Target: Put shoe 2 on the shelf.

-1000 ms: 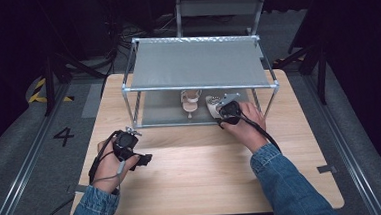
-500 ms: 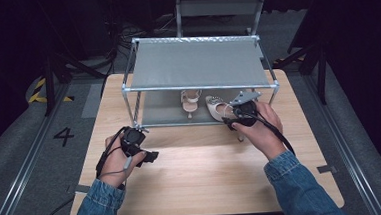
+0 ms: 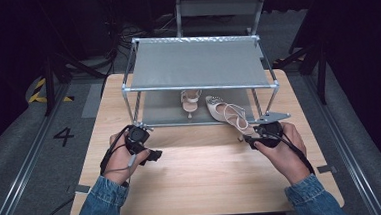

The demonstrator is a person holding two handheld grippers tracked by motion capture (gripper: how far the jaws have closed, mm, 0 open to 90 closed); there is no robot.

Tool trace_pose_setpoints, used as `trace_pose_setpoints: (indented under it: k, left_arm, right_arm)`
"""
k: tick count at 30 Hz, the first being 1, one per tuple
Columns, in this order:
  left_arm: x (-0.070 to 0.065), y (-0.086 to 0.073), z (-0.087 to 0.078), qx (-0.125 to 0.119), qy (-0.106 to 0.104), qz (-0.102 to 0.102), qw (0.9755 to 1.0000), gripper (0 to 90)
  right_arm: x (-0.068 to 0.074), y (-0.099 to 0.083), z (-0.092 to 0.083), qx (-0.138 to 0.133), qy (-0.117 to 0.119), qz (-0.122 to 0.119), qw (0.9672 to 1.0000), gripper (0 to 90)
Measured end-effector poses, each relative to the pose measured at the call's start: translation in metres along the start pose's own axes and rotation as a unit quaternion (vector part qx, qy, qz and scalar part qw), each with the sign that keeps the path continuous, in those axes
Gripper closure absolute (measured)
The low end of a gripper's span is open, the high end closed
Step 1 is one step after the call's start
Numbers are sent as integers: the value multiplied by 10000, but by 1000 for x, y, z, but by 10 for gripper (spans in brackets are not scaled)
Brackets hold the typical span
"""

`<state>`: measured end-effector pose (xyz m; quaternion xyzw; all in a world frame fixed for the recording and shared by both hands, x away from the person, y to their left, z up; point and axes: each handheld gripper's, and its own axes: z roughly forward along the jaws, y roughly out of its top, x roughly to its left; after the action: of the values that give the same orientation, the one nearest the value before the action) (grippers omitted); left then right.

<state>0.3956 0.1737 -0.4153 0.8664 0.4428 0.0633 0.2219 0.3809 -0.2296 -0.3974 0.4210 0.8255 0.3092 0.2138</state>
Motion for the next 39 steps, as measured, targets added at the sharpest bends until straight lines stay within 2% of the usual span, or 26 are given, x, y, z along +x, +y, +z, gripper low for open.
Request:
trace_pose_setpoints:
  k: [4, 7, 11, 13, 15, 19, 20, 22, 24, 27, 29, 34, 39]
  left_arm:
    - [1, -2, -1, -3, 21, -14, 10000, 213]
    - [1, -4, -1, -1, 14, -56, 10000, 213]
    - [3, -8, -2, 7, 28, -122, 9999, 213]
    - [5, -9, -3, -1, 56, -78, 10000, 213]
    - [5, -11, -3, 7, 42, -130, 9999, 213]
    - [7, -15, -4, 20, 62, -180, 9998, 213]
    - [8, -15, -5, 11, 88, -132, 9999, 212]
    - [8, -17, -5, 26, 81, -177, 9998, 212]
    - [8, -18, -5, 35, 88, -204, 9997, 212]
    - [10, -23, -7, 26, 108, -261, 9996, 212]
    - [10, -24, -8, 26, 115, -278, 9995, 211]
    - [12, -28, -10, 10, 173, -276, 9995, 212]
    - [12, -30, -10, 50, 158, -343, 9993, 212]
  right_arm:
    - [-4, -12, 8, 109, -8, 211, 9997, 516]
    - [-6, -16, 15, 170, -10, 272, 9995, 517]
    - [-11, -20, 34, 289, 43, 418, 9987, 534]
    - [-12, -21, 38, 307, 65, 418, 9986, 541]
    - [-14, -23, 49, 339, 97, 415, 9985, 575]
    - [-17, -28, 63, 260, 206, 619, 9975, 629]
    - [-17, -29, 65, 215, 210, 625, 9976, 650]
    - [-15, -30, 68, 98, 261, 634, 9976, 682]
    - [-14, -28, 68, -24, 275, 620, 9977, 754]
    - [-11, -23, 65, -276, 394, 653, 9967, 794]
    - [-11, -20, 64, -311, 435, 675, 9963, 794]
    - [-6, -9, 69, -204, 420, 539, 9975, 792]
    - [2, 5, 81, -229, 548, 790, 9951, 793]
